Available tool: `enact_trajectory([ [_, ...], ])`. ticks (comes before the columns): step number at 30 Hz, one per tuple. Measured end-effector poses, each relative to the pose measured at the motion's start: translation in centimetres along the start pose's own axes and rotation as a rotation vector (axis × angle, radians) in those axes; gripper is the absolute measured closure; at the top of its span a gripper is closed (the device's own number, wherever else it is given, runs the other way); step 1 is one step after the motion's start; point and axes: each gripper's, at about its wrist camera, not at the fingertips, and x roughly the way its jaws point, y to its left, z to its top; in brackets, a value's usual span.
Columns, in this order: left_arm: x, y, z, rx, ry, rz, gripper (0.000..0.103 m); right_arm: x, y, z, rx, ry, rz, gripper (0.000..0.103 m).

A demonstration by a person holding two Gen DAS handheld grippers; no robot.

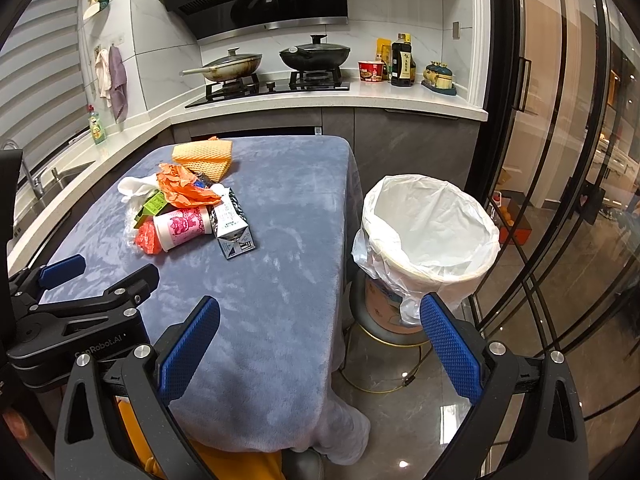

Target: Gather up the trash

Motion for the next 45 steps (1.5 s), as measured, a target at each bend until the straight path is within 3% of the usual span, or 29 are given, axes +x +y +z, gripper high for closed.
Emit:
enact_trajectory([
  [23,1.5,-0.1,0.7,0.020,0.006,0.014,0.007,1.9,-0.2,0.7,0.003,0.011,-0.017,0.007],
  [30,2.4,0.1,0.7,0.020,0.054,-0.024,0.007,2.7,-0.1,0.9,-0.002,0.015,-0.014,0.007],
  [45,6.8,6.5,1.9,-0.074,0.076,0.013,0.007,10.6,4.3,3.4,-0.018,0.042,0.138,0.007],
])
